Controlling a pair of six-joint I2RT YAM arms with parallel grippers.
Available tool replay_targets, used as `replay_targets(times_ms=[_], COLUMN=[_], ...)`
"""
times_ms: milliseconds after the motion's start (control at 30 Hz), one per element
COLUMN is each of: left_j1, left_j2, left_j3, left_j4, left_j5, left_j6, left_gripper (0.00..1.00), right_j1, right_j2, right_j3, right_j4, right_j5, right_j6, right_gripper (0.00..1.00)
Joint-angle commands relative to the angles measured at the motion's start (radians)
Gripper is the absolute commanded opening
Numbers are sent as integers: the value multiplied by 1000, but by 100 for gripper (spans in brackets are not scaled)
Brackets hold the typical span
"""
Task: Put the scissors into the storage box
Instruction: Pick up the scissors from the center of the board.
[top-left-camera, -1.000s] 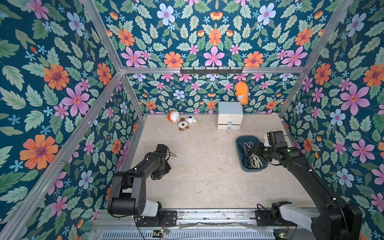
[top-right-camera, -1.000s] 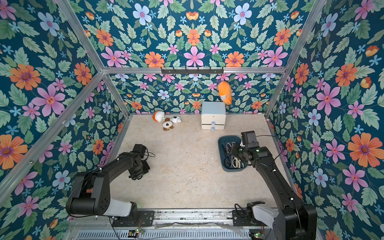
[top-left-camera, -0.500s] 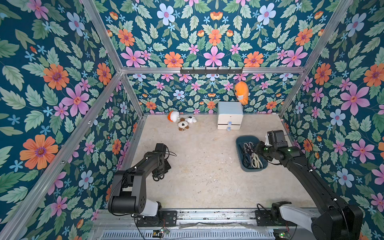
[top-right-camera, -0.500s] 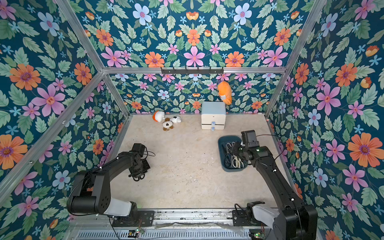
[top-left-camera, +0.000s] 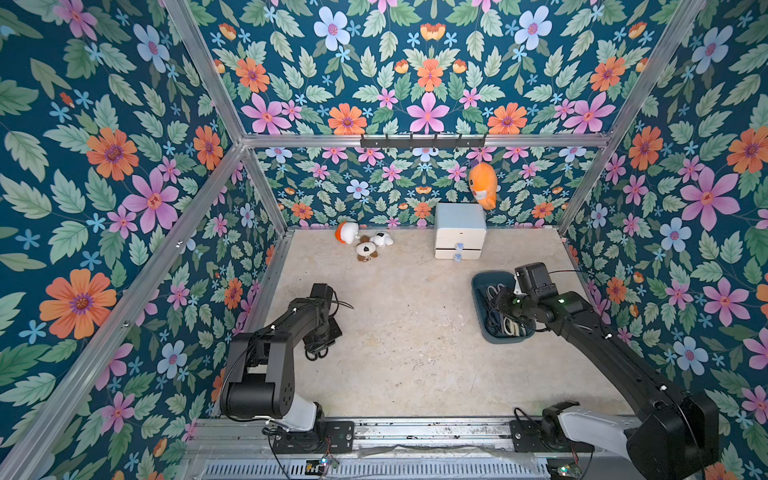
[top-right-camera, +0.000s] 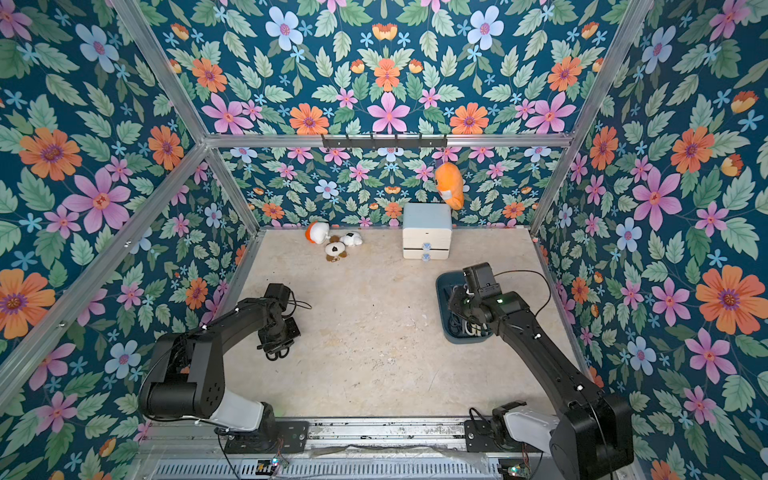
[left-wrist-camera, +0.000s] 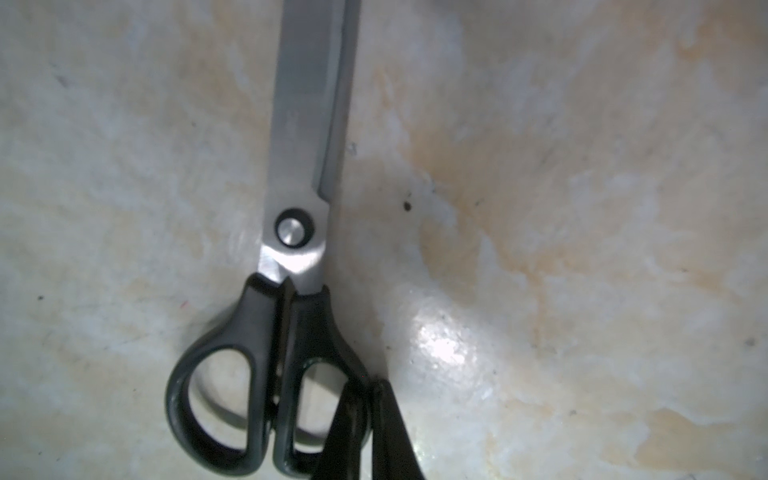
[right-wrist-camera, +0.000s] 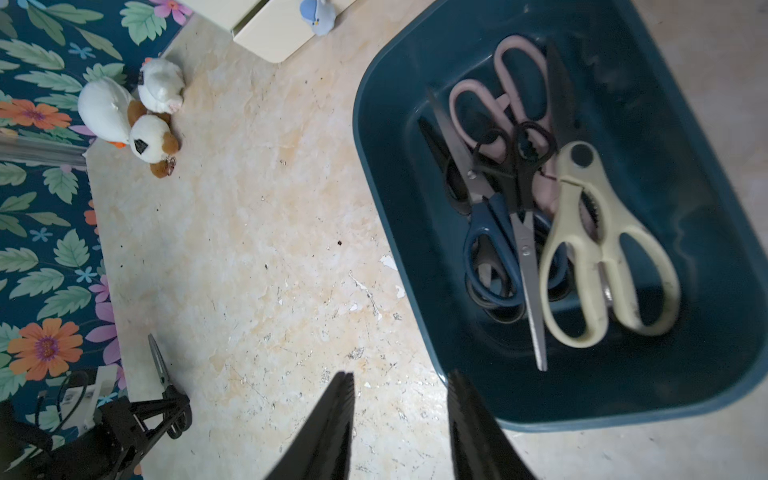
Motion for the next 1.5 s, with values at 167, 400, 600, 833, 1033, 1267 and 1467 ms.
replay_targets(times_ms=[167,400,600,833,1033,1267,1467], left_j1=[-23,-138,-328,-443,-529,-594,-615], left_j2=[-16,-25,-11,5,-4,-59,-101], left_j3=[175,265,338,389,409,402,391], left_j4=[-11,-61,-53,-5,38,82,100], left_j5=[71,81,116,191,238,282,294], left_j6=[74,83,112,155,193,204,201], left_gripper=[0,0,0,0,0,0,0], right_j1=[94,141,170,215,279,305,317], right_j2=[89,194,275,338,399,433,428], right_j3=[69,114,130,143,193,203,191], right_j4=[53,149,297,479,535,577,617], right_j5=[35,-43,-169,-258,-266,-255,-262], right_j6=[57,89,120,169,177,187,190], right_gripper=[40,40,40,45,47,47,46])
